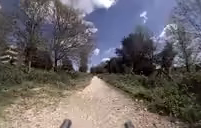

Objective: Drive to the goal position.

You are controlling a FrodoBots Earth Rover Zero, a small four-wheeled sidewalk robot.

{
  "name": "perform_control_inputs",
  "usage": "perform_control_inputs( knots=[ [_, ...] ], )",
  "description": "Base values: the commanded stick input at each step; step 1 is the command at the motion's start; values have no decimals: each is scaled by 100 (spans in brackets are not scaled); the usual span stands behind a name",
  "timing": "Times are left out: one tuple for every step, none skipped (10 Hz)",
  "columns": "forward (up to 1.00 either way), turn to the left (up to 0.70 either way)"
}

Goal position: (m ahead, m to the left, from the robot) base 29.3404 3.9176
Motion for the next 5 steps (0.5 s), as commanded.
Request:
perform_control_inputs(
  knots=[
    [85, -19],
    [85, -2],
    [85, 0],
    [85, 0],
    [85, 0]
  ],
)
